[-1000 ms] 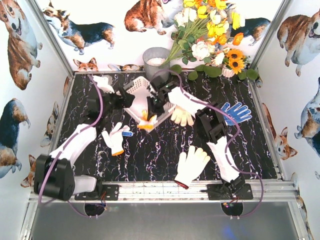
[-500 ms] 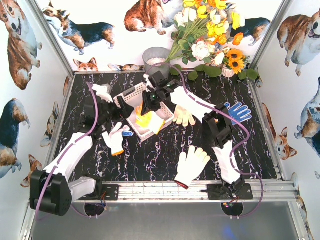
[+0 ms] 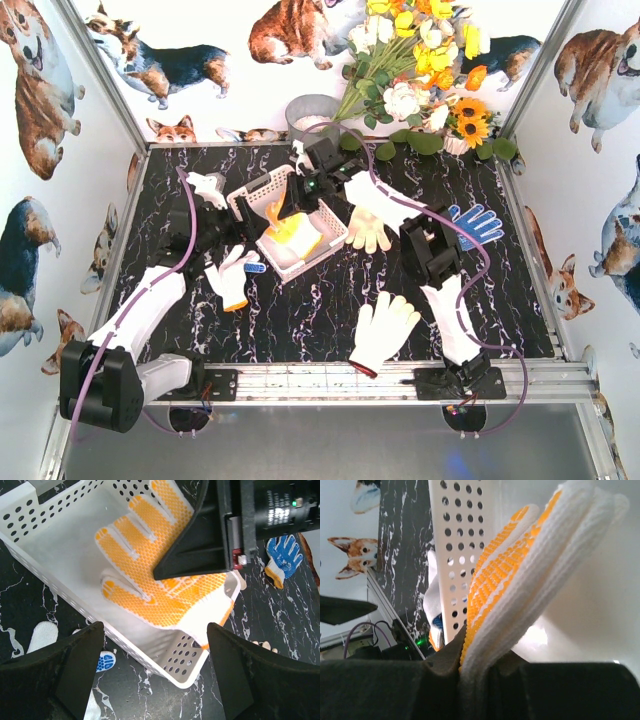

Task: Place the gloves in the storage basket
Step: Place the glove in the bin.

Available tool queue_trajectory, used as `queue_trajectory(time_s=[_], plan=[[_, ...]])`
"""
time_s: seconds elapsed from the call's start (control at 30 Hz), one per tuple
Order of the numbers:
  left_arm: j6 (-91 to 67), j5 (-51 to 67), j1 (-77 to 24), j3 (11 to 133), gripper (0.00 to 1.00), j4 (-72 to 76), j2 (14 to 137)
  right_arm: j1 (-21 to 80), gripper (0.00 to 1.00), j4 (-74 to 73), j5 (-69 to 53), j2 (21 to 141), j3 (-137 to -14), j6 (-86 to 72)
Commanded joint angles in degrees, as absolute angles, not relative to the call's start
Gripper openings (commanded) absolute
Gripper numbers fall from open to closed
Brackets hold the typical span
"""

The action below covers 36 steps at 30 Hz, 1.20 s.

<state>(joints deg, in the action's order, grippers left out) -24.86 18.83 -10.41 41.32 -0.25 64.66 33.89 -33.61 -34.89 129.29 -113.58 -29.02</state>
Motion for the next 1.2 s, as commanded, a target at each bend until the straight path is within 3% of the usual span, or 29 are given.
queue_trajectory(time_s=[0.0,0.2,0.5,0.93,1.17], plan=[[-25.0,19.4,-9.7,42.2,0.78,0.3,64.7,32.9,0.05,-22.5,-37.2,132.5,-114.8,-32.7],[-24.1,18.9,-9.7,42.6,0.78,-0.6,64.4,31.9,0.05,-21.0,-36.6,137.5,-115.7,-33.4],[-23.8,18.8,-9.7,42.7,0.78,-0.7,64.6,32.1,0.04,-31.3,-21.1,137.7,-117.0,-26.3],[-25.6,14.9,-9.6,41.8,0.80,-0.8,62.6,35.5,0.04,-37.3,-8.2,137.9,-117.3,-34.3],[-25.4,14.6,-9.3,41.6,0.80,-1.8,61.8,36.2,0.04,-36.4,-7.8,139.0,-118.3,-41.0]])
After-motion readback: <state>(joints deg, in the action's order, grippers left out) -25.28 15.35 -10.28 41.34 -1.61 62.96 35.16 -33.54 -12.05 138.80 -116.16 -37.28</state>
